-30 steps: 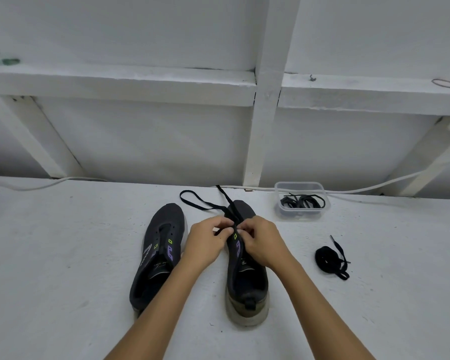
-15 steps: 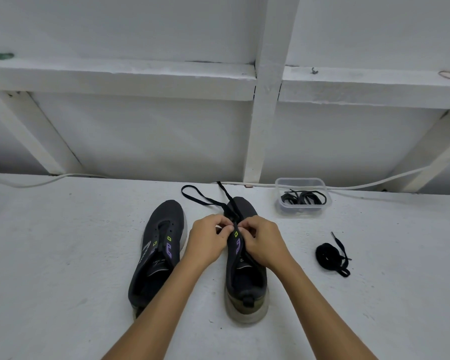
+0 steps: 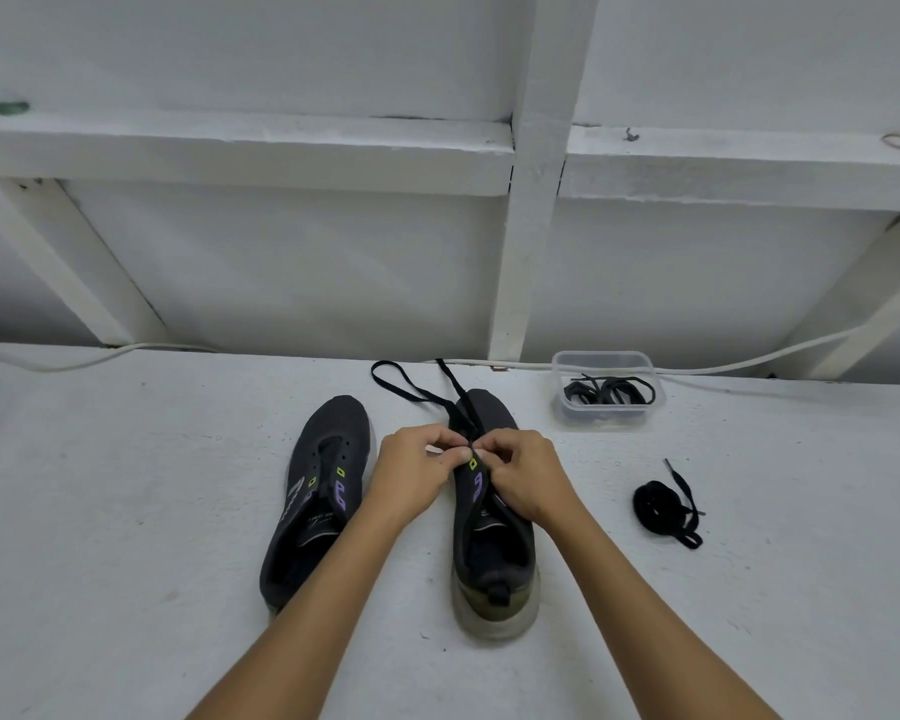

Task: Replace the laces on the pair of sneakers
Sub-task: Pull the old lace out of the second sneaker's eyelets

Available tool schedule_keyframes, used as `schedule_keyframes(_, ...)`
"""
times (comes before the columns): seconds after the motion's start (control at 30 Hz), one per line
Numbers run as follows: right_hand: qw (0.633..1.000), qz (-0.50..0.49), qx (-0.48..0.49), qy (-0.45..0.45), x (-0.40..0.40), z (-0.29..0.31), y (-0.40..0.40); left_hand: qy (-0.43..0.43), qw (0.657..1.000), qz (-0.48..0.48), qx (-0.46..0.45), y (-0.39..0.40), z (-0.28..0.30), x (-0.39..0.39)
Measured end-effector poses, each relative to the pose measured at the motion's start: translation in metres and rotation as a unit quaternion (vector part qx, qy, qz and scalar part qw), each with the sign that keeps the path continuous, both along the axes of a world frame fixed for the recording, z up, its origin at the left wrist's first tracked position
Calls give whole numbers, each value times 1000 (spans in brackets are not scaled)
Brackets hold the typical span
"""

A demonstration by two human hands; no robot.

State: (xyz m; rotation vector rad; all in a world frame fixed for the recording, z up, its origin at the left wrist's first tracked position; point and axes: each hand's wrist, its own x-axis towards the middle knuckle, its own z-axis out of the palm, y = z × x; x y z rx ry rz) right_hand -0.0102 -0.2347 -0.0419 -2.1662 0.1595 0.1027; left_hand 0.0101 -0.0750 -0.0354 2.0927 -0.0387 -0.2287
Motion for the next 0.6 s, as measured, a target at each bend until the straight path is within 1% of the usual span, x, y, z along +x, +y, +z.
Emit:
schedule_keyframes(0.13, 1000, 9, 29, 7, 0, -1, -2, -6, 1000, 3, 13, 2, -2, 1)
schedule_keyframes(0.27, 998, -5, 56, 10, -5, -2, -7, -21, 999, 3, 31, -2, -4, -1)
schedule_keyframes(0.33, 999, -7, 47, 2, -5, -3, -5, -27, 999, 1, 32, -1, -4, -2)
schedule_keyframes(0.43, 999, 1, 31, -10, -5, -2, -1, -12, 1000, -4, 15, 2, -3, -2)
schedule_keyframes(0.53, 1000, 10, -2, -6, -3, -1, 1, -2, 1000, -3, 9, 3, -1, -1)
schedule_keyframes(0.6, 1000, 6, -6, -2, -3, -1, 2, -1, 1000, -4, 7, 2, -1, -2)
